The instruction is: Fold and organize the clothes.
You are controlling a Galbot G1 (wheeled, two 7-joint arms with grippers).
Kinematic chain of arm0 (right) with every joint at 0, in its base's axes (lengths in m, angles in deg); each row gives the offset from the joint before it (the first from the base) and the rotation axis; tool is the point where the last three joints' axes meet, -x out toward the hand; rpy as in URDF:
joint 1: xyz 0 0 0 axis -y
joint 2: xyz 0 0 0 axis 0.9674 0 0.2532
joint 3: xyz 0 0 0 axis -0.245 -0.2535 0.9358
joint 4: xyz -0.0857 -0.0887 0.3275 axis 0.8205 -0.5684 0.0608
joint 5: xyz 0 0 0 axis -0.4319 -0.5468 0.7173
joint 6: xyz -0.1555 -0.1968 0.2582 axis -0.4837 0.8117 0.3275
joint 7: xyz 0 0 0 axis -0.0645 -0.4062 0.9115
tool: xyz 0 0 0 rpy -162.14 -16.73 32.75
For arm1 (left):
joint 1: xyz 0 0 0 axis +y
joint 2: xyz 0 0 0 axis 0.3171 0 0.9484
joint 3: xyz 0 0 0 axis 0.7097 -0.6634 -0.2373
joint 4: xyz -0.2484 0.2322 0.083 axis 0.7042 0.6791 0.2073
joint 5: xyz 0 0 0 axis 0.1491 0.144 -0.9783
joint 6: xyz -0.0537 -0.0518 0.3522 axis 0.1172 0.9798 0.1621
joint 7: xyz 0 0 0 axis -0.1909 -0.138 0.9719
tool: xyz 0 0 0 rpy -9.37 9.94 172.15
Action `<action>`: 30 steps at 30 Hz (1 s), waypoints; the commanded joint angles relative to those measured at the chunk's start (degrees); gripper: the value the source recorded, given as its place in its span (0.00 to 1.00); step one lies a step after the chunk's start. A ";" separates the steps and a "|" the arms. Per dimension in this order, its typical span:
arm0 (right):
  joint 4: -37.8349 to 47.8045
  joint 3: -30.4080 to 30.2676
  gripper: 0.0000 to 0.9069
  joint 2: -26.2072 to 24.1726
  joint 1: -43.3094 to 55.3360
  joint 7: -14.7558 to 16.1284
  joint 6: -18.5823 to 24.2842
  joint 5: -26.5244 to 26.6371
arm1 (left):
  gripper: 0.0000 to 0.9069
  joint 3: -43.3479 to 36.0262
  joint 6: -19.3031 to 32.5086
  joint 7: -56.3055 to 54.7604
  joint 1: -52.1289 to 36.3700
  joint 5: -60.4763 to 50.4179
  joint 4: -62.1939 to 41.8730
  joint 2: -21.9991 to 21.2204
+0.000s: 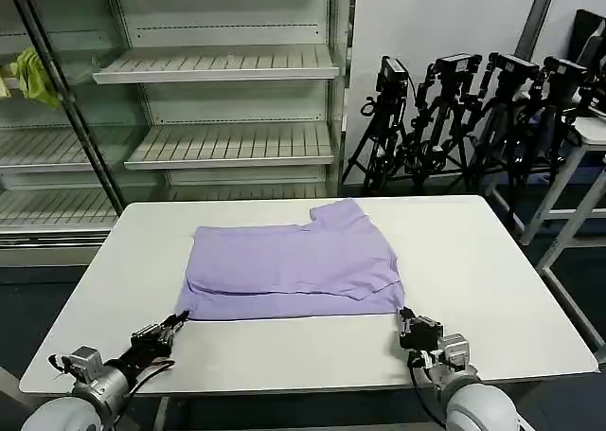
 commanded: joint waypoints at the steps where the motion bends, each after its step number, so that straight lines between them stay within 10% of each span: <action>1: -1.29 0.32 0.00 -0.88 -0.98 0.02 0.02 0.03 | 0.12 0.92 0.06 0.19 1.74 0.15 1.03 0.49; 30: -15.53 18.02 0.00 -15.72 -25.58 -0.68 -0.01 1.61 | 0.08 9.48 0.90 0.54 28.80 -0.79 17.06 2.34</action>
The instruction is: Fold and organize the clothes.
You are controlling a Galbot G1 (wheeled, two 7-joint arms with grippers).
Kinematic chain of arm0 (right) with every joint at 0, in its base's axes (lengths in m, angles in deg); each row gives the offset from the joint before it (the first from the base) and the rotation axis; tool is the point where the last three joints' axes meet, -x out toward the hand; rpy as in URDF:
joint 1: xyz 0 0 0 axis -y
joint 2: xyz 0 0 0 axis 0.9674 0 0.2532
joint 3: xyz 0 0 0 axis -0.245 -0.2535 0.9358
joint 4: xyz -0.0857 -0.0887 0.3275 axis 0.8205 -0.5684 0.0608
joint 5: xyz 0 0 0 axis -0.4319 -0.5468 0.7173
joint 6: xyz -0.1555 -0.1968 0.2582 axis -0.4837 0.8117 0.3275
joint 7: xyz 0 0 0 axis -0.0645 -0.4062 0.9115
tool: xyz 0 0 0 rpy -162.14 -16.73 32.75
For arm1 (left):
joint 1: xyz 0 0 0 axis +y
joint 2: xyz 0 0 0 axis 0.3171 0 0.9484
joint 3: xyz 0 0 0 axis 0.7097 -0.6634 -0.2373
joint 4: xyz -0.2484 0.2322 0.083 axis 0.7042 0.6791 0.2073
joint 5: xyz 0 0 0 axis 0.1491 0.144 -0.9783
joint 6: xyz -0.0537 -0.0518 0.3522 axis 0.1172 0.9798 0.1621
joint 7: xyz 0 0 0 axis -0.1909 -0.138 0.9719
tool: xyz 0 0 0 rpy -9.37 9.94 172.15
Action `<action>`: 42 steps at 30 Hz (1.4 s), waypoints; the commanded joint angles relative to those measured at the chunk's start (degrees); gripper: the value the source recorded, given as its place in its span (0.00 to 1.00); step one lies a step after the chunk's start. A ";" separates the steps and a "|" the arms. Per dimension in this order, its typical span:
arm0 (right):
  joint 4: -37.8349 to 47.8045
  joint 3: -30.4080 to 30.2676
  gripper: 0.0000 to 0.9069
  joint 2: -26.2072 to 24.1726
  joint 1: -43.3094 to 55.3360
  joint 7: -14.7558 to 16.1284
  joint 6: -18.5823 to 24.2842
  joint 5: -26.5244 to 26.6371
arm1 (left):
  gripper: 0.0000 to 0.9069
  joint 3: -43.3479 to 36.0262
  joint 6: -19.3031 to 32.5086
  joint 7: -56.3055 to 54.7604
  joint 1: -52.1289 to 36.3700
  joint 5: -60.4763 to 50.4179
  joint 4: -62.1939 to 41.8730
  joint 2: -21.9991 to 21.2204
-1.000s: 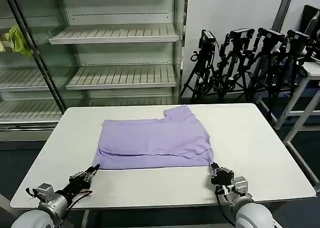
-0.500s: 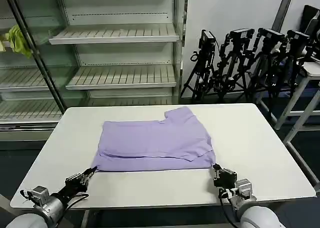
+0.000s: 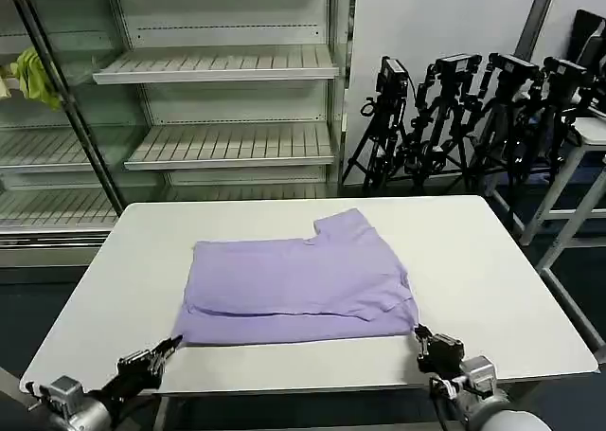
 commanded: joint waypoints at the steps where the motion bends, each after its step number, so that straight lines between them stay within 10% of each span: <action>1: -5.61 9.78 0.00 -5.23 -11.42 -0.21 -0.01 0.25 | 0.08 3.75 0.13 0.04 13.74 -0.61 7.00 0.28; 31: -6.91 11.27 0.00 -2.90 -18.90 -0.02 0.46 -3.55 | 0.08 3.67 1.05 0.19 13.01 -2.44 6.43 -0.54; 33: -7.02 11.44 0.36 -3.00 -19.02 -0.05 -0.11 -3.51 | 0.51 3.78 0.97 0.20 13.02 -2.38 6.64 -0.55; 34: -7.12 11.57 0.99 -3.07 -19.09 -0.04 -0.26 -3.50 | 1.00 3.82 0.92 0.17 13.04 -2.31 6.79 -0.55; 42: -7.87 12.00 1.00 -3.09 -18.79 -0.43 -1.25 -3.57 | 1.00 4.74 1.14 0.24 12.70 -2.74 7.46 -0.42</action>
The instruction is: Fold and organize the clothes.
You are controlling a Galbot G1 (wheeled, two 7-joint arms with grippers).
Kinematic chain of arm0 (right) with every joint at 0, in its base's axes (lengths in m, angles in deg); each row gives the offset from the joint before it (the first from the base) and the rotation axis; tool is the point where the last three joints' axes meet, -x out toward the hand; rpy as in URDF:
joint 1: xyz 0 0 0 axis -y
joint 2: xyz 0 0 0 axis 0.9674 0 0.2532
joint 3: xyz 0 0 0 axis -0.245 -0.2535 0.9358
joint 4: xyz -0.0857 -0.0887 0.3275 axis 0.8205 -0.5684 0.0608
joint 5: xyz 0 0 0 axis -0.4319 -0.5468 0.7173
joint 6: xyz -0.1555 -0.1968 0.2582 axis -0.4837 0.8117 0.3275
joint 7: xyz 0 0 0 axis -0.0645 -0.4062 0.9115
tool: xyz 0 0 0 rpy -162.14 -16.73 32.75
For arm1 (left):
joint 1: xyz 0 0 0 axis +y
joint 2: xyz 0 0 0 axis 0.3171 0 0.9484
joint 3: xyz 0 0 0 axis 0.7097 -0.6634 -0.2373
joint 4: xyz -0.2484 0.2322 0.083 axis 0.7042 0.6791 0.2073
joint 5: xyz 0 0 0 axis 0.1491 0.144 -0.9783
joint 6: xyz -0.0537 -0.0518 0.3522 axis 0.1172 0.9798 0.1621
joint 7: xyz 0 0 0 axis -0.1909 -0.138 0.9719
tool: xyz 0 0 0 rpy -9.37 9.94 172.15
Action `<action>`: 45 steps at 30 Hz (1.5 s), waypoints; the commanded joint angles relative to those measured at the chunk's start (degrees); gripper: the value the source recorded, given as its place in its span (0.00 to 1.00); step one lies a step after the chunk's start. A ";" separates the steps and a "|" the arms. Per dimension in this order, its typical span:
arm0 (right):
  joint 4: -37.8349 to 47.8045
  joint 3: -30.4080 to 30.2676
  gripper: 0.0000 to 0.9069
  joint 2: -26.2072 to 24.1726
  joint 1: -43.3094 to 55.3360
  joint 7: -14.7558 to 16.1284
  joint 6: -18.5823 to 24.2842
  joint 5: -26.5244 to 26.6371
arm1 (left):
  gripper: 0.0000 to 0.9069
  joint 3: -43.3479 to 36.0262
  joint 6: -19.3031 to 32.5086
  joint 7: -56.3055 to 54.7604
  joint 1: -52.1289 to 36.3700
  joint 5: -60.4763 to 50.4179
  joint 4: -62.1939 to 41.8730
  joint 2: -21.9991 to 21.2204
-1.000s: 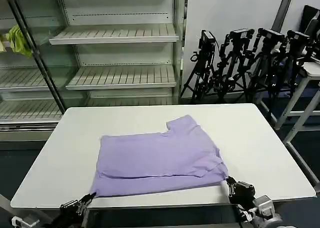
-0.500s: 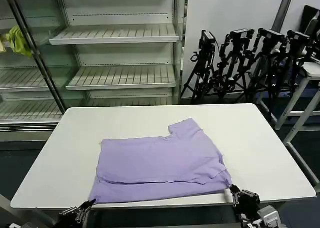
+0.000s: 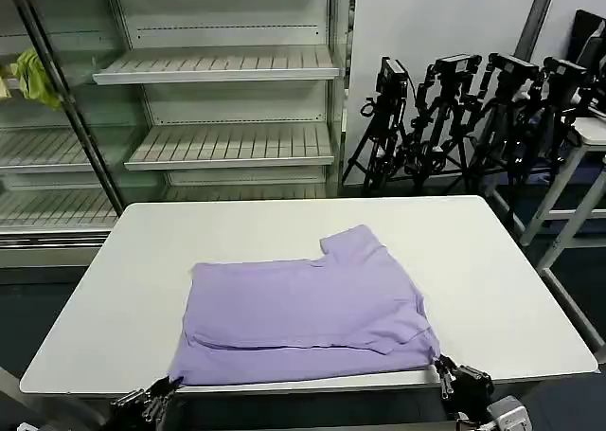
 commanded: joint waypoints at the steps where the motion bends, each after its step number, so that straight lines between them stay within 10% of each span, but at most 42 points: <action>1: -0.46 0.48 1.00 0.01 -0.67 -0.09 -0.61 -0.27 | 1.00 0.62 0.01 -0.01 0.08 -0.31 0.55 0.13; 26: -0.42 5.84 1.00 1.13 12.60 0.42 1.33 4.20 | 1.00 4.90 -0.21 -0.01 -10.56 2.47 2.10 2.72; 45: 38.90 -33.33 1.00 12.83 69.64 7.45 1.30 16.35 | 1.00 -12.13 -2.77 -1.83 -44.84 9.62 -25.89 6.62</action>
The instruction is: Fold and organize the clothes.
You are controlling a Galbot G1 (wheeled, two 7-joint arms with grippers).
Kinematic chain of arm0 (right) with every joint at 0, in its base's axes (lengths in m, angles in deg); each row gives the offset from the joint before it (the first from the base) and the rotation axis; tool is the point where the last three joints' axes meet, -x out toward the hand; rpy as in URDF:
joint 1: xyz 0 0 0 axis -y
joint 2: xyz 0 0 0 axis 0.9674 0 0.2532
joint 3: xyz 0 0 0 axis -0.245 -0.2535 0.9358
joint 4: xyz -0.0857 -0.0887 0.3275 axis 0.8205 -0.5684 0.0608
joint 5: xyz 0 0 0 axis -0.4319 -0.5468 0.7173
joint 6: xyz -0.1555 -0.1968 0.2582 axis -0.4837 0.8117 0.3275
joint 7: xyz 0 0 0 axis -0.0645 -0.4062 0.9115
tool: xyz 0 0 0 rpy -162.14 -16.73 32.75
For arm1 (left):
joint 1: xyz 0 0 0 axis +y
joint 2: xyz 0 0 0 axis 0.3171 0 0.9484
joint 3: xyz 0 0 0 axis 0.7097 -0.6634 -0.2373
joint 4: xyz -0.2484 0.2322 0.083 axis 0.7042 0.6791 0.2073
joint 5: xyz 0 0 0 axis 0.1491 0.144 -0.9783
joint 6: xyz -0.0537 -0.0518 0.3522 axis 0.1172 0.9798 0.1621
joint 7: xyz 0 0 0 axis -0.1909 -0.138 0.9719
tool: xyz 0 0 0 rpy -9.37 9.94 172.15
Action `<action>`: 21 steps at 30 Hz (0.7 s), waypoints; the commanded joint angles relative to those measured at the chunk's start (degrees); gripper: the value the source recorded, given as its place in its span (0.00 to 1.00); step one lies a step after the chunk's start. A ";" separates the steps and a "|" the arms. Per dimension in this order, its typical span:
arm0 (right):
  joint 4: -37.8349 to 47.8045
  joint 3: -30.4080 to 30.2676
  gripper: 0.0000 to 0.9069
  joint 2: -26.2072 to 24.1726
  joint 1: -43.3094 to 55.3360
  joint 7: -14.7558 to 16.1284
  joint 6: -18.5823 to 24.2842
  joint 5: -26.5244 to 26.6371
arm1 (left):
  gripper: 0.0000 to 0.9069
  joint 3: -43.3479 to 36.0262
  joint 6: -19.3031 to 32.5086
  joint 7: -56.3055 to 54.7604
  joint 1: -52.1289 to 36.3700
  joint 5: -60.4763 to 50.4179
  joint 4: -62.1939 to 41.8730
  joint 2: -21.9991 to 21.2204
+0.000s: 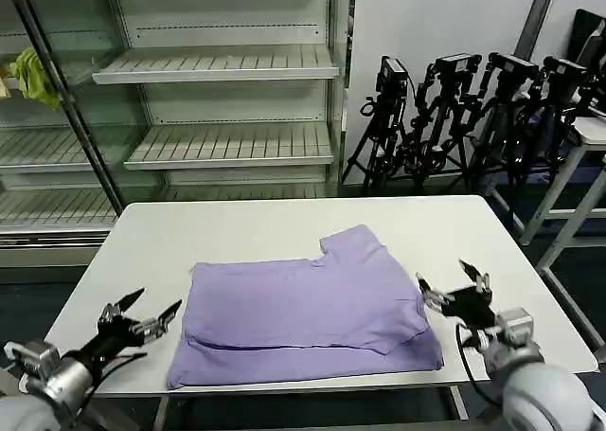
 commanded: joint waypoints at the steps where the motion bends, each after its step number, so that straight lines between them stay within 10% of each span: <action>1: 22.92 -20.75 1.00 6.27 29.78 4.18 -0.05 7.96 | 1.00 -9.81 -0.59 -0.14 -18.66 2.72 -15.49 2.12; 21: 41.15 -29.98 1.00 20.01 42.87 4.93 0.52 7.56 | 1.00 -23.01 0.85 1.78 -26.77 -0.98 -21.04 3.00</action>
